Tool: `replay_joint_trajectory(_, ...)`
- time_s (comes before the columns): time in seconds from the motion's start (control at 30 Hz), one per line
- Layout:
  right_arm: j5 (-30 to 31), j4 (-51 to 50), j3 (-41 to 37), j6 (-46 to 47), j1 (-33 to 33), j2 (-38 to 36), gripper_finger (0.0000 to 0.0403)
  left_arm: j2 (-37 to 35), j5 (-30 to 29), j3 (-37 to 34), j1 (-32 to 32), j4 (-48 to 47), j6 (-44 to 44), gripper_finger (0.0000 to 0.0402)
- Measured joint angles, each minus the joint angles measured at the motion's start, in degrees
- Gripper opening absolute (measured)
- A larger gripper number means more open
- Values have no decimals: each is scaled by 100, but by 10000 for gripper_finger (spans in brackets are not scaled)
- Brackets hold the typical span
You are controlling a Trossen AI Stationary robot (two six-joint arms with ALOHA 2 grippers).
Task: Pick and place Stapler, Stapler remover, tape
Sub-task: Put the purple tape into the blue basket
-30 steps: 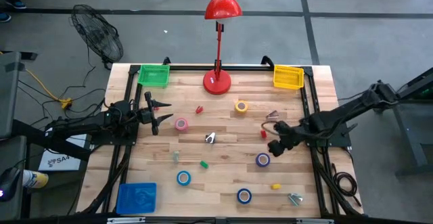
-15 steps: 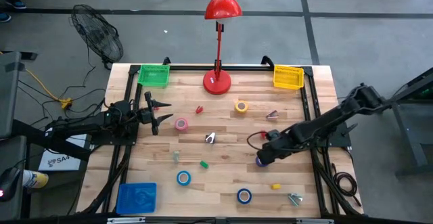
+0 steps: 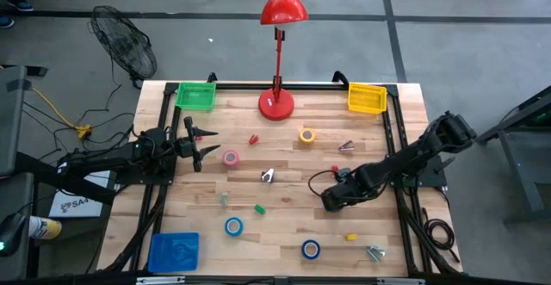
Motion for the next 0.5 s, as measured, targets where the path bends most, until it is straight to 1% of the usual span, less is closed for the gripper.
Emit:
replay_joint_trajectory(0.17, 4, -5, 0, 96, -58, 179, 220, 0, 0, 0, 1, 0, -1, 190)
replay_joint_trajectory(0.33, 74, -84, 0, 260, -49, 185, 217, 0, 0, 0, 1, 0, -2, 190)
replay_joint_trajectory(0.5, 74, -147, 0, 278, -49, 185, 187, 0, 0, 0, 0, 0, -1, 190)
